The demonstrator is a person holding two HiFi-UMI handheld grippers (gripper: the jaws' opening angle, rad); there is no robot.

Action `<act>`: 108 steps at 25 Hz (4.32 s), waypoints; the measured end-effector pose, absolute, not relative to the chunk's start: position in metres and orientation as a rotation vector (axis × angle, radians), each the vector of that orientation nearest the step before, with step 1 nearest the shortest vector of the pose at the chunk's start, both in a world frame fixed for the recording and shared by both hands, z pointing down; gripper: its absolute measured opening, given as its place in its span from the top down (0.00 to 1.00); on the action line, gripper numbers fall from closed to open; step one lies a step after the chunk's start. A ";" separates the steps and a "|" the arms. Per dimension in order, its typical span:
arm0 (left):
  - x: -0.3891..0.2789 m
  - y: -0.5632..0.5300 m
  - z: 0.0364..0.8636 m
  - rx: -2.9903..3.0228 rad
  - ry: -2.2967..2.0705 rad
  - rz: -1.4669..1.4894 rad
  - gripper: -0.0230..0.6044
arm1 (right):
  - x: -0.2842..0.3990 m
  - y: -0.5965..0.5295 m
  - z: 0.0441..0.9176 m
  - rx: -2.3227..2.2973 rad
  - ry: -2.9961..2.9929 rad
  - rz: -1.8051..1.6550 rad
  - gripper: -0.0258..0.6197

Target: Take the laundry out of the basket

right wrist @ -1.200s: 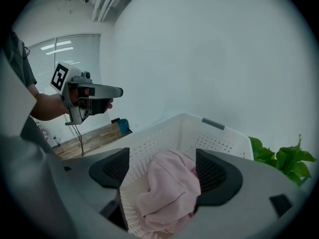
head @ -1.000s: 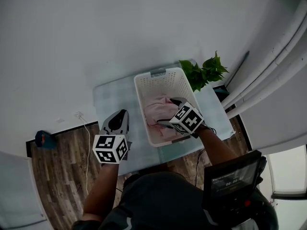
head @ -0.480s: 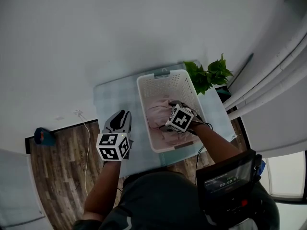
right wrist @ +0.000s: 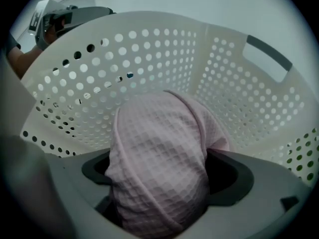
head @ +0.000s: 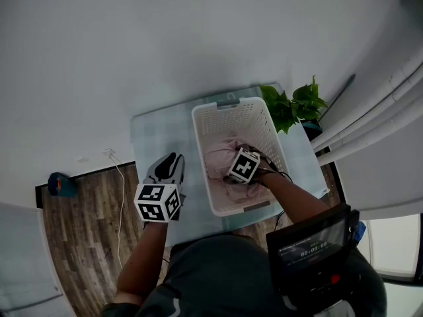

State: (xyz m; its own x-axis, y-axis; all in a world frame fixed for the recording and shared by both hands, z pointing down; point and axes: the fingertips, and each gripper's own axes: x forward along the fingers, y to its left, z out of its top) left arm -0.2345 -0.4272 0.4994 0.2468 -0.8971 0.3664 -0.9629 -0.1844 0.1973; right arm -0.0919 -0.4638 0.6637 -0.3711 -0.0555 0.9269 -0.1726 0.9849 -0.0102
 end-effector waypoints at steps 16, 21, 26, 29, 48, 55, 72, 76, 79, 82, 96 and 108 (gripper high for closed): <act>-0.250 -0.424 0.502 2.082 -1.764 0.191 0.85 | -0.091 -0.478 0.700 0.254 -1.866 0.133 0.25; -0.261 -0.417 0.497 2.061 -1.816 0.167 0.85 | -0.093 -0.483 0.698 0.299 -1.887 0.123 0.33; -0.273 -0.405 0.487 2.044 -1.870 0.146 0.85 | -0.094 -0.500 0.688 0.439 -1.944 0.187 0.40; -0.284 -0.398 0.476 2.033 -1.923 0.116 0.85 | -0.091 -0.517 0.679 0.544 -1.989 0.253 0.45; -0.278 -0.385 0.422 2.172 -1.901 0.011 0.91 | -0.086 -0.522 0.557 0.823 -2.314 0.319 0.49; -0.262 -0.386 0.401 2.241 -1.864 -0.016 0.93 | -0.083 -0.502 0.488 0.896 -2.459 0.268 0.49; -0.218 -0.385 0.347 2.458 -1.744 -0.086 0.94 | -0.024 -0.445 0.333 1.215 -2.714 0.150 0.49; -0.194 -0.387 0.335 2.510 -1.658 -0.114 0.95 | 0.006 -0.428 0.301 1.322 -2.738 0.135 0.49; -0.171 -0.387 0.326 2.564 -1.583 -0.126 0.95 | 0.033 -0.415 0.273 1.413 -2.756 0.132 0.49; -0.148 -0.388 0.320 2.608 -1.510 -0.140 0.95 | 0.065 -0.401 0.241 1.514 -2.757 0.107 0.49; -0.045 -0.379 0.291 2.750 -1.241 -0.158 0.95 | 0.204 -0.329 0.145 1.885 -2.634 -0.094 0.49; 0.074 -0.364 0.277 2.886 -0.944 -0.126 0.95 | 0.279 -0.288 0.186 2.048 -2.440 -0.096 0.49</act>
State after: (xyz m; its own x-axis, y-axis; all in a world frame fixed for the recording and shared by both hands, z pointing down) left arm 0.0745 -0.3638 0.2767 0.8042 -0.5926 -0.0468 -0.5841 -0.8024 0.1228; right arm 0.2788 -0.2876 0.1855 -0.1735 -0.9821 -0.0734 -0.9848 0.1728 0.0166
